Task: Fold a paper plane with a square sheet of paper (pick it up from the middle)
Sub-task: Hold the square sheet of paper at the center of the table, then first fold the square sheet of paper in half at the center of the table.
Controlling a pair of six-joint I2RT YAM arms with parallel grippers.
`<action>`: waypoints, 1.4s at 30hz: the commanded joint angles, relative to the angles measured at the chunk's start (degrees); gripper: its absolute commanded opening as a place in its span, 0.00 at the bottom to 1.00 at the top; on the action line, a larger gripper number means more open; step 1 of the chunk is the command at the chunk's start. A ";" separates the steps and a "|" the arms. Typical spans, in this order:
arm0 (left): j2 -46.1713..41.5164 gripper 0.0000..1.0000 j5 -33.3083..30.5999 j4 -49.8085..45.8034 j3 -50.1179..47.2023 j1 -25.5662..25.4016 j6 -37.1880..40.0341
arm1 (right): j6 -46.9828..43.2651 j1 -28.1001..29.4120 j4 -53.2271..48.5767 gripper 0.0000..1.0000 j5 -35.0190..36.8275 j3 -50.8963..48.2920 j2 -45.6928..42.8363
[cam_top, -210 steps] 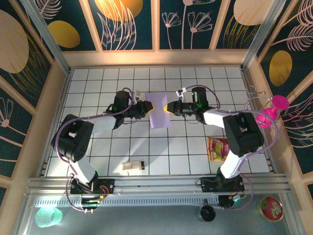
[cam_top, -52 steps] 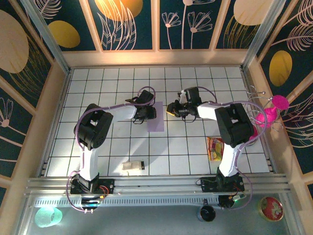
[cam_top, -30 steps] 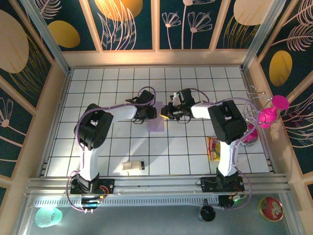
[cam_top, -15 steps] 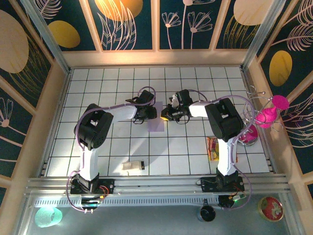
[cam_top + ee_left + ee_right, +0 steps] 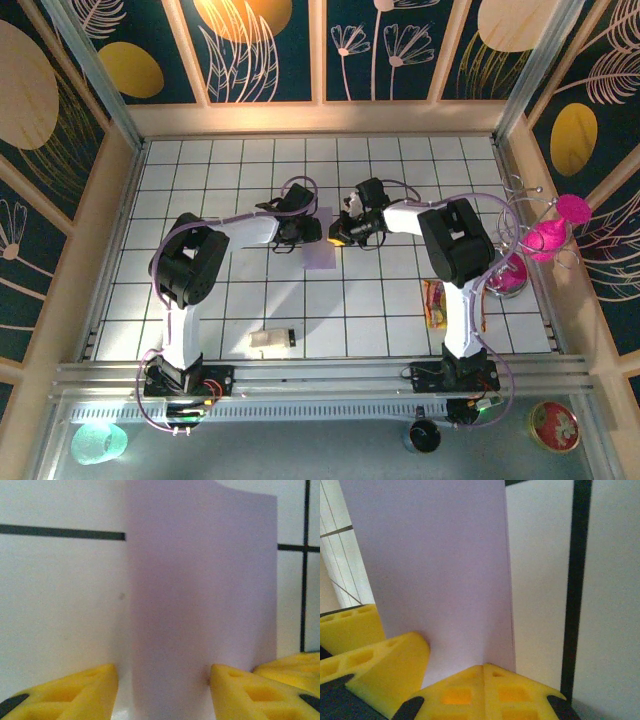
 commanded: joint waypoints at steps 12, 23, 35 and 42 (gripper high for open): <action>-8.65 0.34 12.19 7.19 -1.73 1.30 -1.67 | -0.53 0.65 -11.81 0.03 16.57 -3.02 8.09; -2.22 0.09 21.70 10.29 -2.65 1.30 -3.34 | 0.08 1.62 -10.73 0.01 17.93 -4.47 9.77; 3.20 0.00 17.23 5.50 -1.18 1.36 -0.94 | 0.03 1.71 -10.68 0.00 19.52 -5.61 10.29; 2.83 0.00 14.20 4.01 -3.78 2.45 3.56 | -0.44 1.73 -12.09 0.00 22.23 -5.53 10.74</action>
